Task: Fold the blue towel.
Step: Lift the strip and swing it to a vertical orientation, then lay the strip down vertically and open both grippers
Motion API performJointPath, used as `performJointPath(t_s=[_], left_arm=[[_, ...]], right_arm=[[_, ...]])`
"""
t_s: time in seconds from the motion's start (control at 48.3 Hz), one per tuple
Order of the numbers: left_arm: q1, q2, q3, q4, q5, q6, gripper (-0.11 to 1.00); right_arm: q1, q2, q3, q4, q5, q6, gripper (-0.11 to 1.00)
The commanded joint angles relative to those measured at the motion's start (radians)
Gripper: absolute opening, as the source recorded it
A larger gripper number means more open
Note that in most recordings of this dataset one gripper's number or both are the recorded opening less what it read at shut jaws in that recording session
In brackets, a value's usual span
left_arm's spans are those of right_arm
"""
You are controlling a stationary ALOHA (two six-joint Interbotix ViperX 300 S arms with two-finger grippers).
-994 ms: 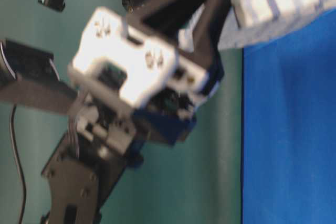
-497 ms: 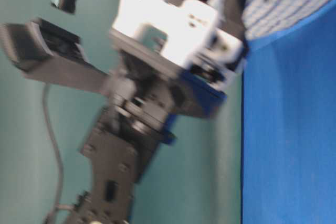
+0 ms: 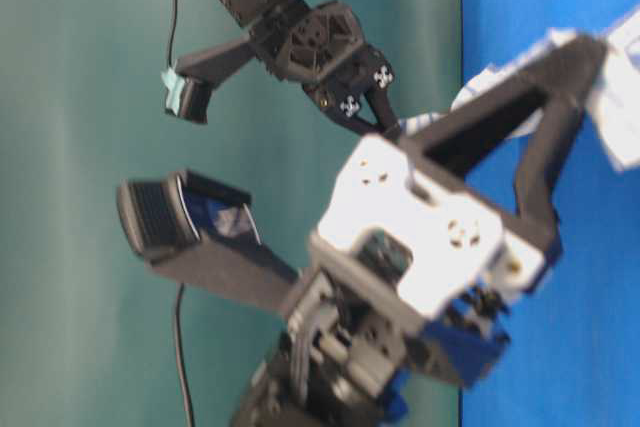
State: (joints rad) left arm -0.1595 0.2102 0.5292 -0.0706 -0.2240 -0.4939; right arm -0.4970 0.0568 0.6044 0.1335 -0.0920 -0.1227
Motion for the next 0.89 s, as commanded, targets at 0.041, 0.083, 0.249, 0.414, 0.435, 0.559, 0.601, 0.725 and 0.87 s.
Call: performJointPath(t_s=[0.041,0.083,0.249,0.414,0.435,0.559,0.601,0.725,0.87], left_arm=[[-0.034,-0.048,0.018,0.0,-0.029,-0.017,0.02],[-0.035,-0.051,0.023,0.002,-0.031,-0.018,0.02],[-0.043,-0.049,0.025,0.0,-0.029,-0.02,0.02],[-0.041,-0.044,0.026,0.002,-0.023,-0.018,0.02],[-0.04,-0.043,0.026,0.002,-0.02,-0.018,0.02],[-0.032,-0.043,0.032,0.002,-0.014,-0.018,0.02],[-0.031,-0.043,0.035,0.0,-0.012,-0.018,0.02],[-0.031,-0.044,0.038,0.0,-0.005,-0.025,0.09],[-0.031,-0.055,0.041,-0.008,0.031,-0.06,0.52]], right_arm=[[-0.005,0.002,-0.044,-0.002,0.0,0.0,0.06],[-0.005,0.005,-0.048,-0.002,-0.002,0.0,0.06],[-0.002,0.021,-0.058,-0.006,0.0,-0.002,0.06],[0.0,0.034,-0.063,-0.012,0.005,-0.002,0.06],[0.0,0.035,-0.063,-0.012,0.005,-0.003,0.06],[0.0,0.04,-0.067,-0.012,0.003,-0.002,0.19],[0.0,0.043,-0.067,-0.012,0.003,-0.002,0.26],[0.0,0.043,-0.063,-0.012,0.0,-0.002,0.53],[0.002,0.043,-0.061,-0.012,-0.002,-0.002,0.74]])
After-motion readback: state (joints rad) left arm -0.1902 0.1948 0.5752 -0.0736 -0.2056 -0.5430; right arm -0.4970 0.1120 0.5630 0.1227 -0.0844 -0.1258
